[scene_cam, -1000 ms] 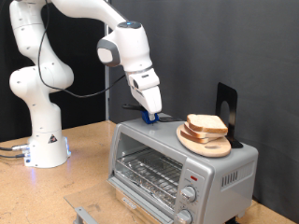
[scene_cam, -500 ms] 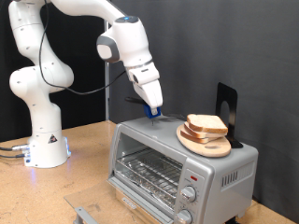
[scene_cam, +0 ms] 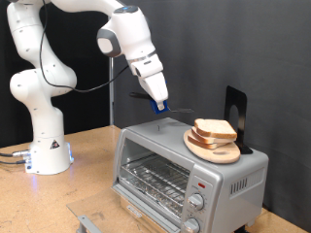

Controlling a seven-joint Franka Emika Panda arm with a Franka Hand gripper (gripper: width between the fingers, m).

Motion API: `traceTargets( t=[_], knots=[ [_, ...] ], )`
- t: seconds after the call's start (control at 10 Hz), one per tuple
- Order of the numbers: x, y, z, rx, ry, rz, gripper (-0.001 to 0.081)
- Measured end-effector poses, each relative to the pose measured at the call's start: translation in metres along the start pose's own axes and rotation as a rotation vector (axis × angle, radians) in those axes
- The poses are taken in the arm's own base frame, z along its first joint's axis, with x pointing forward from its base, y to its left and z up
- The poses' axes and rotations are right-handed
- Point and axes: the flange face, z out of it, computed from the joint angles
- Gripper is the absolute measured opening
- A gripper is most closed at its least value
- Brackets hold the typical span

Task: Make a piece of toast with the oven

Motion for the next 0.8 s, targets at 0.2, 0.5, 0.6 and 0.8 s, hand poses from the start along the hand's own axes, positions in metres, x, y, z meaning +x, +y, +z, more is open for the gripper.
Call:
traceTargets(
  t=[0.2, 0.5, 0.6, 0.8],
  knots=[
    [-0.003, 0.015, -0.01, 0.021, 0.098, 0.09, 0.0425],
    [-0.018, 0.049, -0.031, 0.031, 0.145, 0.21, 0.0425],
    [-0.023, 0.061, -0.037, 0.033, 0.143, 0.242, 0.0425],
    [-0.033, 0.086, -0.049, 0.018, 0.137, 0.297, 0.0425]
  ],
)
